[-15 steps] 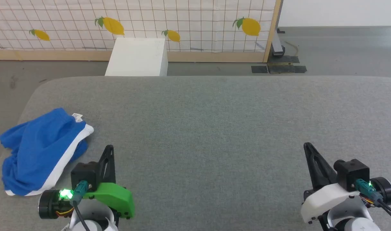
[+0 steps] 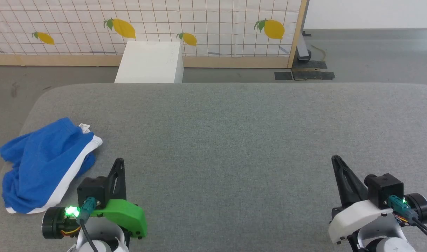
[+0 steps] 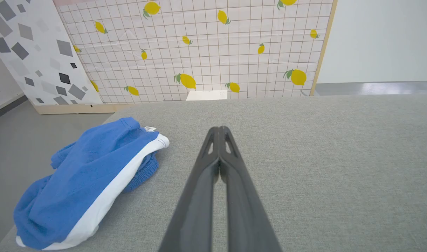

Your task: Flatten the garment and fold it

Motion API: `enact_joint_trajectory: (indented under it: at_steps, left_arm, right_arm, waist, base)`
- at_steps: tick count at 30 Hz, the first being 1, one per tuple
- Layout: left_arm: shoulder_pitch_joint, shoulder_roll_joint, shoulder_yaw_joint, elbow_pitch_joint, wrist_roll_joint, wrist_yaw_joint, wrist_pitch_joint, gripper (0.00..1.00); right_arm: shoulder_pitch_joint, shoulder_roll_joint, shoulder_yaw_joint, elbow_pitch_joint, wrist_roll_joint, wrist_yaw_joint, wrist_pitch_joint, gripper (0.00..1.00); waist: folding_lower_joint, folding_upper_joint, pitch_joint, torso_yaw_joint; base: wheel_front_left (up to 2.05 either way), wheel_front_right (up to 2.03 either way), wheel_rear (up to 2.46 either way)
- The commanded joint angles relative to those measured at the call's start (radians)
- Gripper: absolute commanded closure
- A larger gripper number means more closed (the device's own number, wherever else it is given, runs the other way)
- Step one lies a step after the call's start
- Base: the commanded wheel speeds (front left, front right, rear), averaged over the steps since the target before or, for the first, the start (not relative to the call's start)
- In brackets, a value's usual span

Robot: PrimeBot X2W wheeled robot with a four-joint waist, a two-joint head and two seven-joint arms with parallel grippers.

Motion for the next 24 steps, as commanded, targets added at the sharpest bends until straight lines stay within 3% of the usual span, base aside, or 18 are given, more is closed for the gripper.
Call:
enact_joint_trajectory:
  at_steps: [1,14,15,24]
  left_arm:
    - [0.011,-0.003,0.004,-0.003,0.010,0.007,0.001,1.00]
    - [0.011,-0.003,0.004,-0.003,0.010,0.007,0.001,1.00]
    - [0.000,0.000,0.000,0.000,0.000,0.000,0.000,0.00]
    - [-0.007,0.000,-0.010,0.013,-0.010,0.004,-0.010,0.00]
  right_arm:
    - [-0.016,0.002,0.001,-0.005,-0.005,-0.002,0.000,1.00]
    - [-0.016,0.002,0.001,-0.005,-0.005,-0.002,0.000,1.00]
    - [0.000,0.000,0.000,0.000,0.000,0.000,0.000,0.00]
    - [-0.006,0.000,-0.003,0.007,0.005,0.000,-0.008,0.00]
  waist:
    - [0.0000,0.0000,0.000,0.000]
    - [0.0000,0.0000,0.000,0.000]
    - [0.0000,0.0000,0.000,0.000]
    - [0.0000,0.0000,0.000,0.001]
  base:
    - [0.00,0.00,0.00]
    - [0.00,0.00,0.00]
    - [0.00,0.00,0.00]
    - [0.00,0.00,0.00]
